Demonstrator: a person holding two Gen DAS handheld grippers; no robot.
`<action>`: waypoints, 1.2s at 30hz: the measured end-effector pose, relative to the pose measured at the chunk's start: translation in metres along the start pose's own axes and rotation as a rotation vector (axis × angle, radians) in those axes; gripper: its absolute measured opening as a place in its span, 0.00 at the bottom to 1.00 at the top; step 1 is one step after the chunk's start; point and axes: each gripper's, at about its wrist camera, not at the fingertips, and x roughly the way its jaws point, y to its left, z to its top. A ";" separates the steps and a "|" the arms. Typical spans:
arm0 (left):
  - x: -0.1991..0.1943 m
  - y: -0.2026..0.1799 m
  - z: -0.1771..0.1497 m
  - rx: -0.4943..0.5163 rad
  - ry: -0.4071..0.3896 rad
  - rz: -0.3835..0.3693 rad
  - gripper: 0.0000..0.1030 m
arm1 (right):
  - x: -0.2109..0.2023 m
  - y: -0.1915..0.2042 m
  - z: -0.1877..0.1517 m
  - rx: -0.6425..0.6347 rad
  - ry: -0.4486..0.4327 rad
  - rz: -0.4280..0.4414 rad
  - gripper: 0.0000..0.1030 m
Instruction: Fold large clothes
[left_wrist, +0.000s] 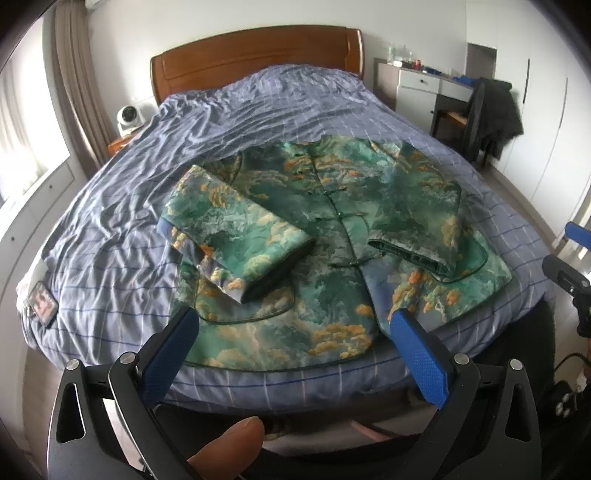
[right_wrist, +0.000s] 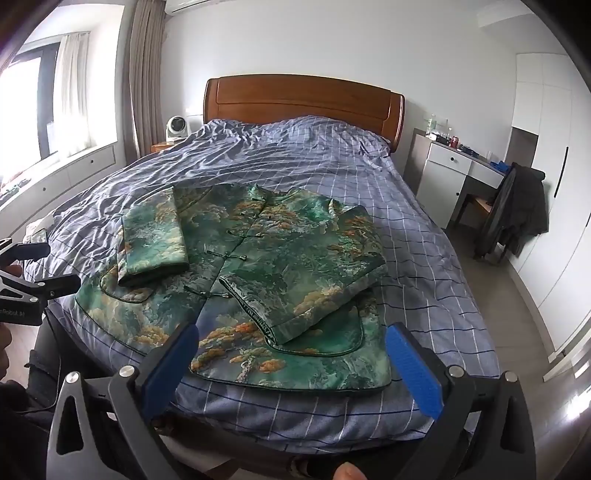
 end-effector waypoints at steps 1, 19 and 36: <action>0.001 0.000 0.000 0.002 0.002 0.001 1.00 | 0.000 0.000 0.001 0.000 0.001 0.000 1.00; 0.008 0.006 0.000 -0.008 0.017 -0.008 1.00 | 0.004 0.000 0.001 0.000 0.004 0.001 1.00; 0.010 0.001 -0.001 -0.006 0.029 -0.005 1.00 | 0.012 -0.001 -0.002 0.002 0.014 0.005 1.00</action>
